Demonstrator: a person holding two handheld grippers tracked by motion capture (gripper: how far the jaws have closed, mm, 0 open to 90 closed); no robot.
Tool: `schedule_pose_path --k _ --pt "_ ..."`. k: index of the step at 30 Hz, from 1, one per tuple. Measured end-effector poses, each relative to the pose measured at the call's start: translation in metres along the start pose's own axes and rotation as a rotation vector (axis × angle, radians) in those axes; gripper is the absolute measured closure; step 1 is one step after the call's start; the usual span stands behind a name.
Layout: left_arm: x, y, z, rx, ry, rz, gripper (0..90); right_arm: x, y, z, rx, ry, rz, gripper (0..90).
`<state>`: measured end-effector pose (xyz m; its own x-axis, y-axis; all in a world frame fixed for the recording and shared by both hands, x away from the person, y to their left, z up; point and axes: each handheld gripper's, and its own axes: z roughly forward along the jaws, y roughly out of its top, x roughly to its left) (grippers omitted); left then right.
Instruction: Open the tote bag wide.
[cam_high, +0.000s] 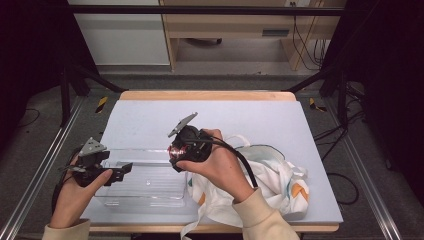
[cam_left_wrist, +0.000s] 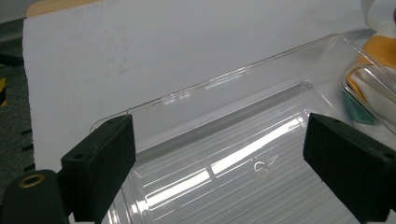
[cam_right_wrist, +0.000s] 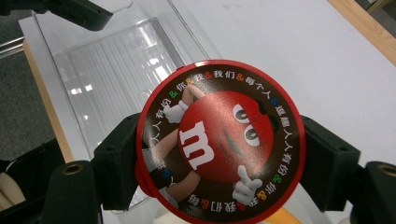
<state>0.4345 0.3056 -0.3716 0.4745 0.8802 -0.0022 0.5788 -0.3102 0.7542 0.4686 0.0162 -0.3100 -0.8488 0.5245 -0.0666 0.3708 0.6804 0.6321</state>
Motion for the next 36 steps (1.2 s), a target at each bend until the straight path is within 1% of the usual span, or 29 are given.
schedule_pose_path --k 7,16,22,29,36 --pt "0.002 0.0 -0.001 -0.003 0.002 -0.004 9.3 0.002 0.002 0.007 0.003 0.009 0.0 25.7" --pt "0.002 0.0 -0.002 -0.006 0.004 -0.005 9.3 0.003 0.0 0.014 0.017 0.003 0.01 25.7" --pt "0.003 0.0 -0.002 -0.005 0.006 -0.007 9.3 0.005 -0.001 0.018 0.02 0.011 0.013 25.7" --pt "0.002 0.0 -0.002 -0.006 0.003 -0.006 9.3 0.008 0.002 0.021 0.021 0.016 0.003 25.7" --pt "0.004 0.0 -0.003 -0.007 0.005 -0.011 9.3 0.011 0.001 0.032 0.031 0.022 0.005 25.7"
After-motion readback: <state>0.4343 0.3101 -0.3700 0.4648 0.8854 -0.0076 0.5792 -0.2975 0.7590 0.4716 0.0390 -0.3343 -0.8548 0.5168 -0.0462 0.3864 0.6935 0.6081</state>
